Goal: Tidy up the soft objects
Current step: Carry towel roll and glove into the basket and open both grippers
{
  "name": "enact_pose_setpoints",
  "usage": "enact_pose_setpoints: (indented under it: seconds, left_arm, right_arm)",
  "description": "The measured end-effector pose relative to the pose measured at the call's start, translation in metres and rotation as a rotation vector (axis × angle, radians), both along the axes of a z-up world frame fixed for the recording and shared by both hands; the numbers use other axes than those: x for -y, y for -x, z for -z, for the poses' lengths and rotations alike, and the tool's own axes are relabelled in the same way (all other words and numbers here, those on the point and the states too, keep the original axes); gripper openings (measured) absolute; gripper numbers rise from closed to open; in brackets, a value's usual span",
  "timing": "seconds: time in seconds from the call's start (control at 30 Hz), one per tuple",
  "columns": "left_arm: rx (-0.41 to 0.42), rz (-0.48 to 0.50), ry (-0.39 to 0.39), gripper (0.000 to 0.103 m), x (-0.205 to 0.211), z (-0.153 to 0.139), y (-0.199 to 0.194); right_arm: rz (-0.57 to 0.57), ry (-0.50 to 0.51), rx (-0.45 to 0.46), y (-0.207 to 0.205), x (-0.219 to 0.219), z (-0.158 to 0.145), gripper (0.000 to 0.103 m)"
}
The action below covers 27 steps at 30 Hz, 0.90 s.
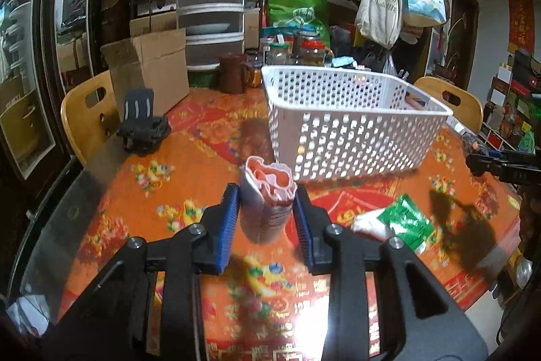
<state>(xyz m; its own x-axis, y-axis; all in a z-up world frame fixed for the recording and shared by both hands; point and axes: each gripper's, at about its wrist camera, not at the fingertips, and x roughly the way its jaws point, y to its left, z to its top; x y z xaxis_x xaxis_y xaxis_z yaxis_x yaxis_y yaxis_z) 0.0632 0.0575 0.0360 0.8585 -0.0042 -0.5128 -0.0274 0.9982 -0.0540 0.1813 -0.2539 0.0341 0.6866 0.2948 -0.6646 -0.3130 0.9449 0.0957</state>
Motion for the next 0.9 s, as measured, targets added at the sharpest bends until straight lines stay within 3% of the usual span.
enact_pose_setpoints:
  seconds: [0.27, 0.53, 0.73, 0.9]
  left_arm:
    - [0.043, 0.036, 0.010, 0.029, 0.001, -0.045, -0.026]
    - [0.044, 0.097, 0.017, 0.029, 0.012, -0.092, -0.074]
    - [0.014, 0.123, 0.024, 0.029, 0.022, -0.111, -0.123]
    - [-0.044, 0.143, 0.022, 0.029, 0.031, -0.111, -0.172]
  right_arm:
    - [-0.020, 0.004, 0.052, -0.008, -0.002, -0.037, 0.058]
    - [-0.068, 0.008, 0.068, -0.042, -0.017, -0.075, 0.058]
    - [-0.080, 0.017, 0.063, -0.079, -0.030, -0.085, 0.058]
    - [-0.077, 0.063, 0.041, -0.114, -0.039, -0.077, 0.058]
